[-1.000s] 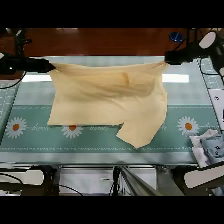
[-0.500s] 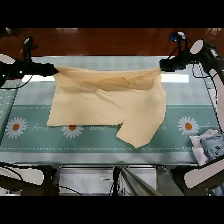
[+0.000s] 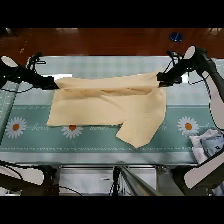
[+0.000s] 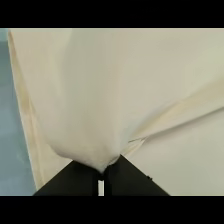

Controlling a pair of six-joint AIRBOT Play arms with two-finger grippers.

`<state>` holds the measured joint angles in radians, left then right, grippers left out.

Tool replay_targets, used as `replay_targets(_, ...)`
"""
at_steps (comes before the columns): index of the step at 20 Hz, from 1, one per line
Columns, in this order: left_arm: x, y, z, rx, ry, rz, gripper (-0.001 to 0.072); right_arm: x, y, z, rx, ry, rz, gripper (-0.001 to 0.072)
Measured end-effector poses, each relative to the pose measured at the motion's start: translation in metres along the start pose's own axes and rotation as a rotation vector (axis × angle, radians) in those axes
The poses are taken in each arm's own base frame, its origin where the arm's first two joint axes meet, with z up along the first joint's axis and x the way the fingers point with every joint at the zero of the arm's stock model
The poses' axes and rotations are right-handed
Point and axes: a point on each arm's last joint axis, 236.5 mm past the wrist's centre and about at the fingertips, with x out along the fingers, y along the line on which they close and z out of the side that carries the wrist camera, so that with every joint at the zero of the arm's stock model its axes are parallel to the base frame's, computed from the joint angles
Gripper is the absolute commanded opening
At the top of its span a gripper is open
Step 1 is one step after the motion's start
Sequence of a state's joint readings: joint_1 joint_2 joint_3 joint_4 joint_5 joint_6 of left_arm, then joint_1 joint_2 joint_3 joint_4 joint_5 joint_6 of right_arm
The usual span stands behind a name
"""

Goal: Fold the shirts.

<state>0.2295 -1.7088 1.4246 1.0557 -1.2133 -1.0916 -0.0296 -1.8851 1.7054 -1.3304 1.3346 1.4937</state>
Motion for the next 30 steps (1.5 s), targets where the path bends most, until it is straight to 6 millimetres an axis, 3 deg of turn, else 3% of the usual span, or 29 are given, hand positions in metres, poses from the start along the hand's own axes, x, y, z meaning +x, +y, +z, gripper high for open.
replay_targets(1,0.001,0.002,-0.001,-0.004,0.005,0.004,0.0256,0.004,0.000,-0.004,0.007,0.020,0.006,0.0130)
replay_targets(2,0.001,0.003,-0.002,-0.005,0.009,0.011,0.0500,0.006,0.002,-0.006,0.013,0.031,0.013,0.0278)
replay_targets(3,-0.001,0.004,0.000,-0.008,0.006,0.015,0.0572,0.007,0.003,-0.007,0.015,0.038,0.021,0.0371)
replay_targets(4,-0.005,0.005,0.003,-0.005,0.002,0.018,0.0571,0.004,0.006,-0.008,0.006,0.041,0.030,0.0453)
replay_targets(5,-0.013,0.007,0.007,0.001,-0.005,0.027,0.0571,-0.003,0.010,-0.008,-0.014,0.037,0.041,0.0492)
replay_targets(8,-0.049,0.029,0.003,-0.022,0.008,0.090,0.0571,-0.034,0.010,-0.018,-0.087,0.041,0.029,0.0492)
replay_targets(10,-0.073,0.046,-0.018,-0.091,0.035,0.105,0.0571,-0.051,-0.001,-0.034,-0.093,0.058,0.002,0.0492)
replay_targets(14,-0.090,0.063,-0.094,-0.265,0.151,0.062,0.0572,-0.056,-0.021,-0.080,-0.015,0.101,0.026,0.0492)
replay_targets(16,-0.085,0.062,-0.132,-0.331,0.204,0.022,0.0572,-0.050,-0.025,-0.102,0.028,0.101,0.053,0.0492)
replay_targets(18,-0.076,0.059,-0.162,-0.378,0.253,-0.013,0.0625,-0.046,-0.026,-0.119,0.061,0.095,0.073,0.0492)
replay_targets(21,-0.057,0.055,-0.191,-0.419,0.299,-0.048,0.0625,-0.042,-0.023,-0.140,0.077,0.084,0.094,0.0491)
replay_targets(25,-0.035,0.049,-0.205,-0.421,0.335,-0.057,0.0625,-0.040,-0.020,-0.152,0.085,0.068,0.109,0.0491)
replay_targets(30,-0.016,0.031,-0.203,-0.406,0.373,-0.067,0.0622,-0.039,-0.017,-0.157,0.089,0.069,0.122,0.0491)
